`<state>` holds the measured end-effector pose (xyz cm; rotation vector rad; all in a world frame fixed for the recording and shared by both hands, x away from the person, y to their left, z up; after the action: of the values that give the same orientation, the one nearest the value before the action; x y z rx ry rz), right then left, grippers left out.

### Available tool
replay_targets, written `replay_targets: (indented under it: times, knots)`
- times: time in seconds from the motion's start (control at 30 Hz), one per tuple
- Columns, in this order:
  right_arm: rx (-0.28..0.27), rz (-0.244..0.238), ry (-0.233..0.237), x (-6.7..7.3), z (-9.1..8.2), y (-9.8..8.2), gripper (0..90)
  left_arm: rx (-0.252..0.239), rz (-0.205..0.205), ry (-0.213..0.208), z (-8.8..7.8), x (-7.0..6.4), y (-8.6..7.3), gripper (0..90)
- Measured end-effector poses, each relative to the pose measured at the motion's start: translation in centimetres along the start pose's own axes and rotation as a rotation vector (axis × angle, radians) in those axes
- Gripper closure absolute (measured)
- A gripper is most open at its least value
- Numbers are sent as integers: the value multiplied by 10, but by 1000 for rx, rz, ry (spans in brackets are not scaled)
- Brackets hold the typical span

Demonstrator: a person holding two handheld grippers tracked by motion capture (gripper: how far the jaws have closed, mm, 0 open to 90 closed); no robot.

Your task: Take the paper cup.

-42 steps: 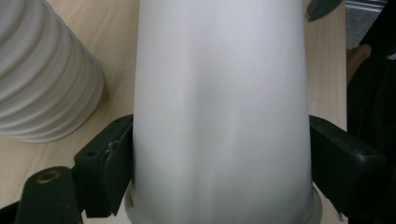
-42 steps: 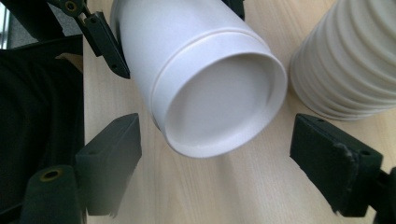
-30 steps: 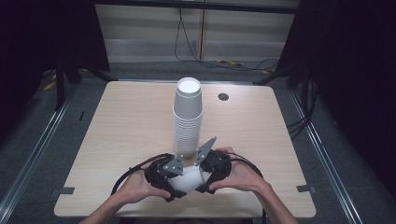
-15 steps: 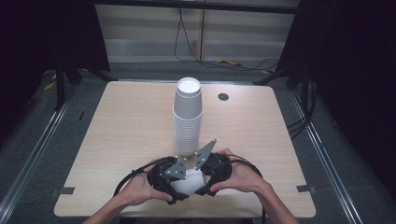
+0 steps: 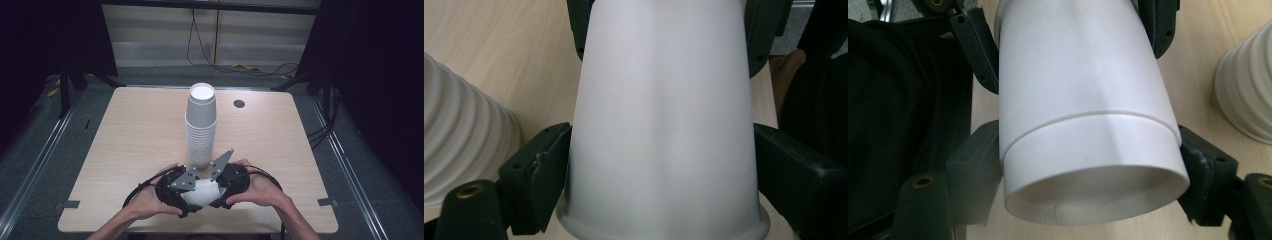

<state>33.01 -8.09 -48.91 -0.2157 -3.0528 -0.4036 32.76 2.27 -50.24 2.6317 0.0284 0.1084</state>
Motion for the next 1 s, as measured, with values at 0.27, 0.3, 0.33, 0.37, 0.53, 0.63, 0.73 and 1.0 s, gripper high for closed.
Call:
replay_targets:
  times: [0.27, 0.3, 0.33, 0.37, 0.53, 0.63, 0.73, 1.0]
  knots:
    - [-14, -5, -24, -3, 0, 1, 241, -67, -45, 17, -5, 5, 2, 140]
    - [-13, -2, -31, -4, -1, 1, 241, -86, -58, 9, -7, 6, 3, 142]
    - [-6, -1, -40, -5, -1, 1, 241, -102, -60, 17, -9, 8, 3, 148]
    - [-1, 1, -51, -6, -1, 1, 240, -119, -69, 14, -12, 9, 4, 157]
    - [-4, 32, -44, -12, 5, -6, 239, -187, -106, 27, -21, 14, 5, 159]
    - [-30, 108, -44, -18, 1, -14, 237, -288, -148, 13, -32, 20, 6, 156]
    - [-75, 163, -46, -23, -6, -21, 237, -326, -172, 8, -37, 23, 5, 155]
    - [-166, 226, -59, -25, -14, -34, 237, -422, -254, 31, -55, 38, -7, 155]
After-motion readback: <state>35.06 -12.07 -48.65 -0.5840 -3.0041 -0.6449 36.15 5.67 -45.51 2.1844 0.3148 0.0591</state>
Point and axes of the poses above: each handheld gripper's, and its own axes: z roughly forward along the jaws, y roughly out of its top, x roughly to its left, the point moved 8 cm from there along z, roughly forward along the jaws, and after that the axes turned 15 degrees about x, right-handed, at the moved point
